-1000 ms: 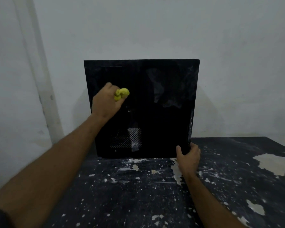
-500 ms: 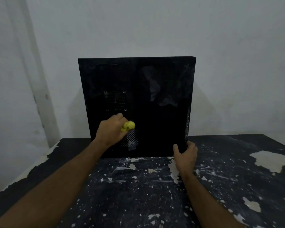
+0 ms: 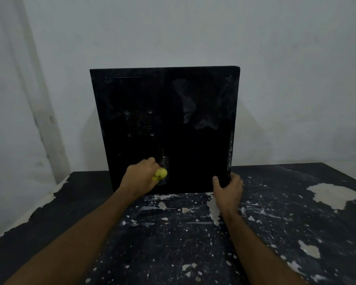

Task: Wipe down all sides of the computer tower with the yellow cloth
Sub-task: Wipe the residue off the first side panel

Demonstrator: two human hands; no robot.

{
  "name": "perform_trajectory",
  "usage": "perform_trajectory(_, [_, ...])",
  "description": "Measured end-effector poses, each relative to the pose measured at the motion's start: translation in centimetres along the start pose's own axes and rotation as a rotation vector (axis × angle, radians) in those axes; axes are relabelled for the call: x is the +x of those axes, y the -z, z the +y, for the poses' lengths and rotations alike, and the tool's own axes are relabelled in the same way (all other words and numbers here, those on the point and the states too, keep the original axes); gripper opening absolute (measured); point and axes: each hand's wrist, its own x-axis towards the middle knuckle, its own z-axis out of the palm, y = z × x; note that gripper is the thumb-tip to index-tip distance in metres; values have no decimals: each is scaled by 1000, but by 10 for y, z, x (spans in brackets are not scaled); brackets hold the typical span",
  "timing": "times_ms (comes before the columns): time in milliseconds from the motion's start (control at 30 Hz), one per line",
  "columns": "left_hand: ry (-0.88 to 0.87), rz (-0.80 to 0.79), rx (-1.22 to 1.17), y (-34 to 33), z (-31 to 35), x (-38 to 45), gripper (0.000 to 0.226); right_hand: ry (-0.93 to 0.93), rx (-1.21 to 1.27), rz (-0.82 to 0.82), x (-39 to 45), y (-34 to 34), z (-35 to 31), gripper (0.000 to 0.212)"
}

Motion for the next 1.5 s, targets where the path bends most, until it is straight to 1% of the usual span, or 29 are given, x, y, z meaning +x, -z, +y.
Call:
perform_trajectory(33, [-58,-40,56,-2,-2,-2,33,-1,0,1,0,0,0,63])
perform_trajectory(67, [-37,-20,69,0,-4,-3,33,1,-1,2,0,-1,0,63])
perform_trajectory(167, [226,162,-55,2,-5,-6,30,-3,-5,6,0,-1,-3,62])
perform_trajectory(200, [257,165,-81,0,-3,-9,30,-3,-7,9,0,-2,-2,62])
perform_trajectory(233, [207,116,-65,-6,0,-13,32,-3,-10,14,-1,-2,-2,61])
perform_trajectory(300, [-61,-29,44,-16,4,-18,41,-2,-8,21,-1,-2,-2,60])
perform_trajectory(333, [-141,-70,104,-17,3,-19,44,1,-1,19,-1,-2,-3,59])
perform_trajectory(367, [-142,-76,119,-14,1,-16,43,7,4,15,-2,-1,-3,59])
perform_trajectory(467, [59,50,20,-11,-1,-15,35,12,-5,19,-1,-1,-3,60])
perform_trajectory(500, [82,53,-3,-14,1,-17,34,9,-4,19,-1,-1,-3,60])
perform_trajectory(600, [-167,-79,111,-30,9,-24,40,8,2,16,-2,-1,-3,60])
perform_trajectory(633, [-177,-79,118,-28,9,-20,40,13,3,16,-2,-1,-4,60])
perform_trajectory(767, [101,86,-43,-11,10,-3,31,14,1,5,-1,0,-2,59])
perform_trajectory(800, [65,51,-24,-12,15,-3,34,13,-1,1,-1,0,-2,60])
perform_trajectory(867, [-133,-70,80,-17,24,-4,39,9,3,0,-1,1,-2,60])
perform_trajectory(900, [-141,-83,84,-13,24,0,37,11,11,-1,-1,1,-2,60])
perform_trajectory(933, [-56,-63,47,-5,23,7,32,13,15,-6,-1,1,-3,61])
perform_trajectory(1000, [173,115,-54,11,19,23,27,15,16,-9,-1,1,-2,61])
perform_trajectory(1033, [221,159,-76,17,18,27,27,15,13,-5,-2,1,-2,61])
perform_trajectory(1067, [193,119,-57,19,19,30,28,13,9,-1,-1,1,-2,61])
perform_trajectory(1133, [-10,-43,30,19,23,26,30,13,10,0,-1,1,-1,61])
perform_trajectory(1167, [-63,-71,64,21,20,26,30,13,13,-1,-1,1,-2,61])
perform_trajectory(1200, [-28,-34,63,26,15,30,28,12,12,-4,-1,0,-2,61])
perform_trajectory(1300, [256,245,-62,44,2,45,27,8,5,-2,-1,-2,0,62])
perform_trajectory(1333, [240,233,-49,46,2,49,27,4,0,4,0,-2,0,62])
perform_trajectory(1400, [-3,57,70,46,7,50,28,2,-3,1,0,-2,1,62])
perform_trajectory(1433, [-88,14,121,49,7,51,29,2,3,-2,0,-1,0,62])
perform_trajectory(1467, [-72,42,128,55,4,57,28,2,8,-6,-1,-1,0,62])
perform_trajectory(1500, [28,117,70,62,0,64,27,3,11,-9,-1,-1,-1,62])
